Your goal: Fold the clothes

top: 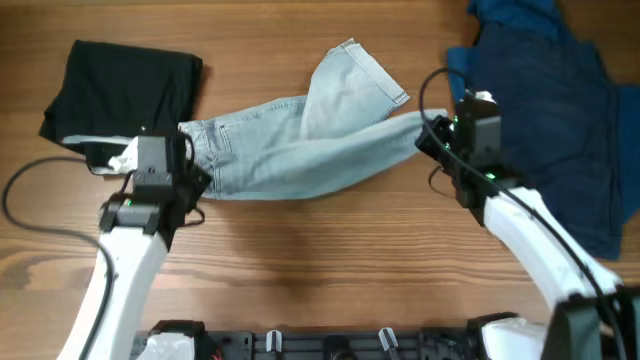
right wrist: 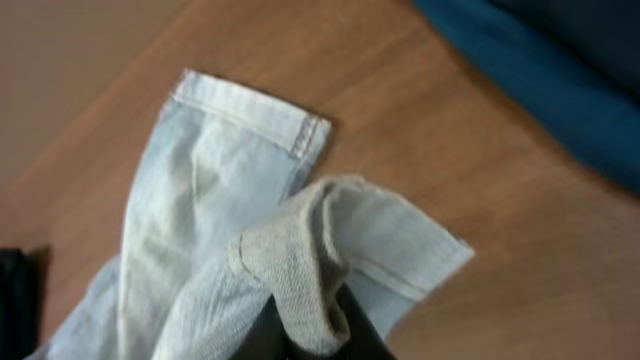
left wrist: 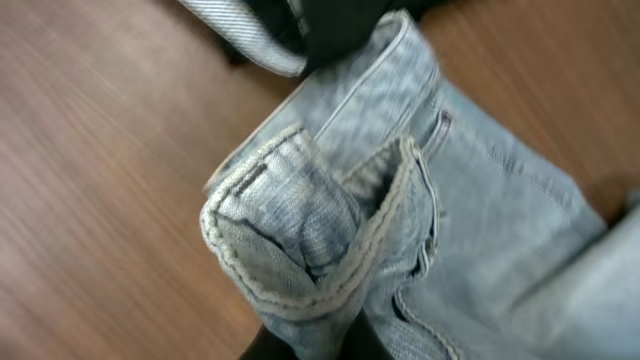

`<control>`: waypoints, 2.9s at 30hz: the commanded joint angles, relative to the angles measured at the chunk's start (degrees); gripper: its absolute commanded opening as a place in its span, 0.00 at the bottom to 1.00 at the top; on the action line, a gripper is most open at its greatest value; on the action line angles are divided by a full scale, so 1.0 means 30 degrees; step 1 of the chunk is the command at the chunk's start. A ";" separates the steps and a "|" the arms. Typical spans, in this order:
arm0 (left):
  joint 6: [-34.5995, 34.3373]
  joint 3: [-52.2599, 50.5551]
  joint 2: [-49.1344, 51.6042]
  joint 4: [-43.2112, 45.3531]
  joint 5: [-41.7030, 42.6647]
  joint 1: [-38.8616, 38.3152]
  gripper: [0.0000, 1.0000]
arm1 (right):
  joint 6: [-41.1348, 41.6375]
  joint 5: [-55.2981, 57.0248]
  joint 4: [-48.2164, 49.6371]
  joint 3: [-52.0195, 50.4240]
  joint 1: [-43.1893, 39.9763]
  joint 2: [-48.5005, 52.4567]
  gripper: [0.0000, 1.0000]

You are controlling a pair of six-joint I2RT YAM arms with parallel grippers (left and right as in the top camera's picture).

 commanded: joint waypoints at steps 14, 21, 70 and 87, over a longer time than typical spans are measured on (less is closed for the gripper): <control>0.0248 0.0036 0.3854 0.9632 -0.3184 0.0058 0.04 | -0.1231 0.0415 1.2961 0.1727 -0.0058 0.7861 0.04; 0.0248 0.0036 0.6907 1.2881 -0.3526 0.0058 0.04 | -0.1311 0.0423 1.2961 0.5479 0.0342 1.1285 0.04; 0.6805 0.0095 0.4087 0.7111 0.0707 -0.0087 0.04 | -1.0069 -0.1450 0.8378 1.4513 0.2958 1.4746 0.10; 0.4204 0.0095 0.3934 0.7614 0.0415 0.0707 0.04 | -1.1147 -0.7650 -0.4597 1.7034 0.7125 1.5504 0.04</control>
